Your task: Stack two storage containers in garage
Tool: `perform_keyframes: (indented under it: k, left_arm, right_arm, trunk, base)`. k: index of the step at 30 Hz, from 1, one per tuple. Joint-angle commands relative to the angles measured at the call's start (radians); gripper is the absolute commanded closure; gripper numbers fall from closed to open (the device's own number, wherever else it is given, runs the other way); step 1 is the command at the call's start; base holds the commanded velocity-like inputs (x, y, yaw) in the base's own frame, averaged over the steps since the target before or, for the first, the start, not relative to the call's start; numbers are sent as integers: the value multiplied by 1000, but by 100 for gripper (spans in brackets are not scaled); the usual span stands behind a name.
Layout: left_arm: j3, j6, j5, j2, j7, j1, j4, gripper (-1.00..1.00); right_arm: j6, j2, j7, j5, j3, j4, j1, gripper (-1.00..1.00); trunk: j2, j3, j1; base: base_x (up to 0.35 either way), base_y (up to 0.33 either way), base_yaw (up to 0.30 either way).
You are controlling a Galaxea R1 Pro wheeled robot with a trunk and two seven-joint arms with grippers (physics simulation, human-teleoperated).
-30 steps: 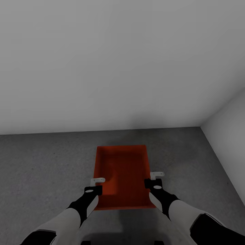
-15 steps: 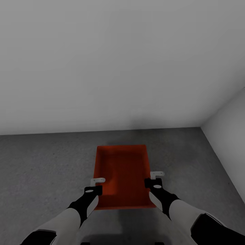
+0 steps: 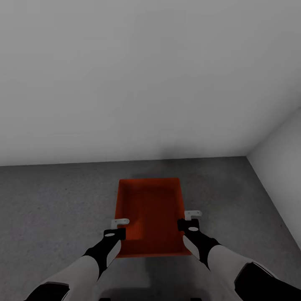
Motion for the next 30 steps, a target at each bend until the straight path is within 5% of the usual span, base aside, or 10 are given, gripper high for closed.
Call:
perform_keyframes:
  k: [1, 13, 14, 15, 30]
  left_arm:
    - [19, 7, -22, 2, 43, 0, -7, 100]
    - [19, 7, -22, 1, 43, 0, -7, 100]
    - [19, 7, -22, 1, 43, 0, -7, -100]
    - [19, 7, -22, 1, 45, 0, -6, -100]
    - [18, 7, -22, 3, 44, 0, -7, -100]
  right_arm:
    - [-23, -4, -49, 15, -40, 94, 0, 100]
    - [-23, -4, -49, 15, -40, 94, 0, 100]
    - [-23, -4, -49, 15, -40, 94, 0, 100]
    - [-24, -4, -49, 15, -39, 94, 0, -100]
    - [-25, -4, -49, 15, -40, 94, 0, -100]
  trunk:
    - [0, 0, 18]
    - [0, 0, 18]
    - [0, 0, 18]
    - [0, 0, 18]
    - [0, 0, 18]
  base:
    - [0, 0, 0]
    - [0, 0, 0]
    - [0, 0, 0]
    - [0, 0, 0]
    - [0, 0, 0]
